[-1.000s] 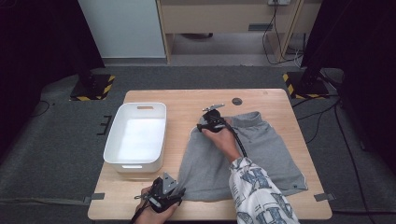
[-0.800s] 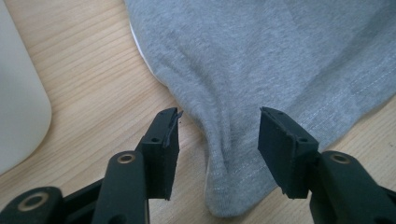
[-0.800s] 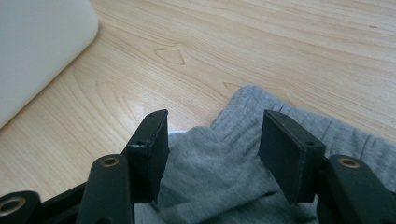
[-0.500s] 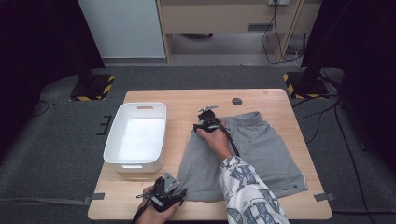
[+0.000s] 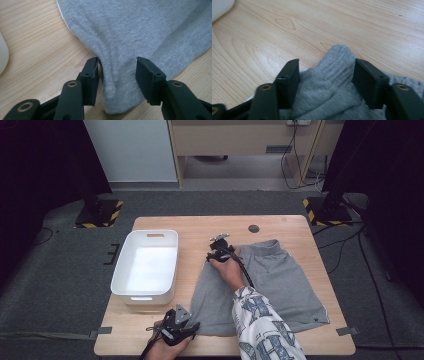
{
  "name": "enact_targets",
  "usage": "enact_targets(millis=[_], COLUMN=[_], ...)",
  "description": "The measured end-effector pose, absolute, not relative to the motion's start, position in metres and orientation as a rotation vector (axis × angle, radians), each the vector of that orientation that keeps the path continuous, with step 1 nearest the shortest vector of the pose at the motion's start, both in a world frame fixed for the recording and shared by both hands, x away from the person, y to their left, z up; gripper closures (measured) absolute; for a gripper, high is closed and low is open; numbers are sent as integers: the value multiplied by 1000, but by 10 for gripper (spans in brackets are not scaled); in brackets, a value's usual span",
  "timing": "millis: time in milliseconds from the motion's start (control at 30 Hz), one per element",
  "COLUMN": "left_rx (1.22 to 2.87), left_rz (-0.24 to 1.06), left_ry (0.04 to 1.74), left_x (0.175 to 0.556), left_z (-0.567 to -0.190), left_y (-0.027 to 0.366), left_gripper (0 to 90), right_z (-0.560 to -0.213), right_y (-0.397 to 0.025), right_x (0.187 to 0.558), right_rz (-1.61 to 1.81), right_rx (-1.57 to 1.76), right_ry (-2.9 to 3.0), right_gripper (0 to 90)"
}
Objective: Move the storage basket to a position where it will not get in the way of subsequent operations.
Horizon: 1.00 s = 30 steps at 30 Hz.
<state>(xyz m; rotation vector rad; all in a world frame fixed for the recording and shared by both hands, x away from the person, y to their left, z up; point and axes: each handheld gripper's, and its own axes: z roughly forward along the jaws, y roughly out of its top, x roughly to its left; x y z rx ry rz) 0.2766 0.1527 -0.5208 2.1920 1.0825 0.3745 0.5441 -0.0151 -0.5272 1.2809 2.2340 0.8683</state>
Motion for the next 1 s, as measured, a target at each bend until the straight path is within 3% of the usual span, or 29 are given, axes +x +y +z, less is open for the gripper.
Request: enact_targets(millis=[167, 433, 600, 1000], left_rx=[2194, 2205, 2198, 2107], left_rz=[371, 374, 392, 433], left_ry=[1071, 1049, 1057, 1078], left_x=[278, 281, 285, 281], left_z=[-521, -520, -519, -497], left_y=[154, 152, 155, 177], left_gripper=[600, 803, 849, 854], right_z=[-525, -520, -518, -500], right_y=[-17, -19, -21, -21], right_x=[543, 544, 546, 548], right_rz=[834, 794, 809, 941], right_rx=[1248, 1236, 1260, 1316], right_ry=[2262, 2309, 2318, 2270], right_gripper=[556, 742, 773, 787])
